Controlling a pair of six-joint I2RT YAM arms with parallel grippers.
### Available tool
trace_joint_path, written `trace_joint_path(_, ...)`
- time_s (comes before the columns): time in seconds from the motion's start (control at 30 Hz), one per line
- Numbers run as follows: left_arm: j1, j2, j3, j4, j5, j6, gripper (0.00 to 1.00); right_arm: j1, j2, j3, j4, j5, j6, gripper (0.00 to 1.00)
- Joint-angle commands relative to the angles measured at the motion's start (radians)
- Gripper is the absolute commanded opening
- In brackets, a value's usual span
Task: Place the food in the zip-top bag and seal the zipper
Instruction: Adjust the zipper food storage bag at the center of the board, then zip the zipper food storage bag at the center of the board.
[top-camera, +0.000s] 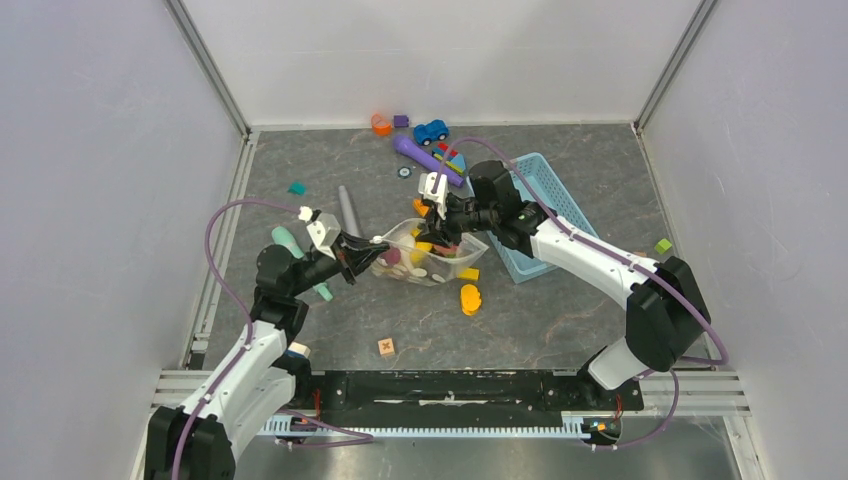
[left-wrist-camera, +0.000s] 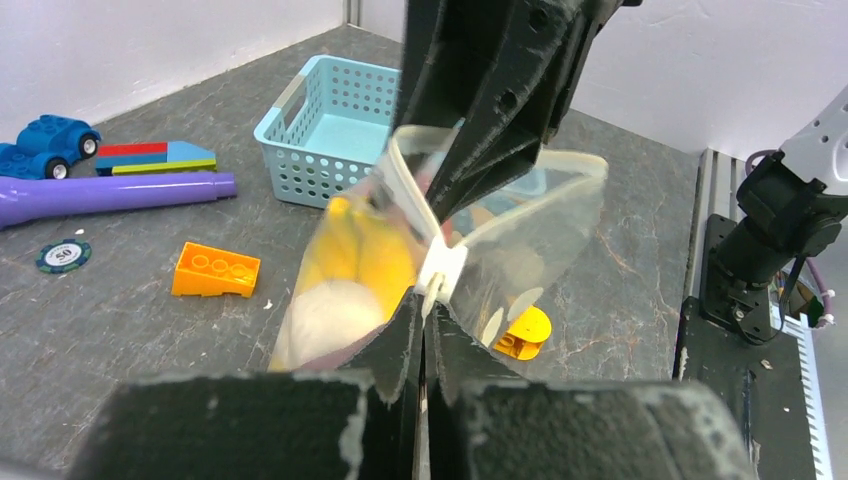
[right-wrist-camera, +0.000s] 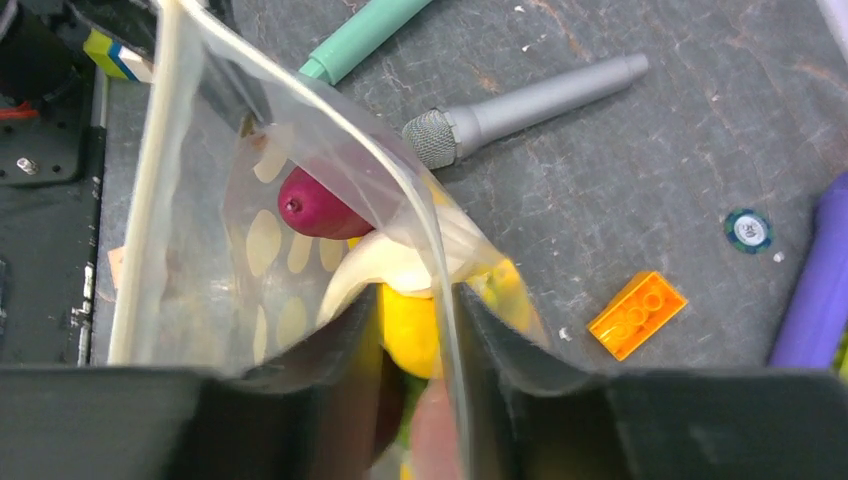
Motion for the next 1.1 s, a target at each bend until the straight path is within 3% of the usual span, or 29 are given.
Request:
trace_joint_path(0.0,0.005,-0.05,-0.009,0.033,0.04,-0.019,0.02,-0.008,-0.029,0.035,0.004,0.032,-0.001,0.52)
trace_joint_path(0.13,0.004,-0.092,-0.023,0.006,0.015,-0.02,0.02,-0.008,-0.072,0.04,-0.001,0.065,0.038,0.83)
trace_joint_path(0.23,0.004,-0.113,-0.026,-0.015,-0.008,-0.014,0.02,-0.009,-0.107,0.045,-0.018,0.078,0.04,0.98)
trace_joint_path(0.53,0.004,-0.101,-0.02,-0.025,-0.008,-0.021,0.02,-0.01,-0.203,0.059,0.001,-0.017,0.051,0.98)
trace_joint_path(0.73,0.004,-0.103,-0.025,-0.024,-0.007,-0.026,0.02,0.013,-0.193,0.072,0.082,-0.227,0.026,0.98)
trace_joint_path(1.07,0.004,-0.122,-0.037,-0.019,0.002,-0.024,0.02,0.18,-0.086,0.193,0.044,-0.163,-0.09,0.94)
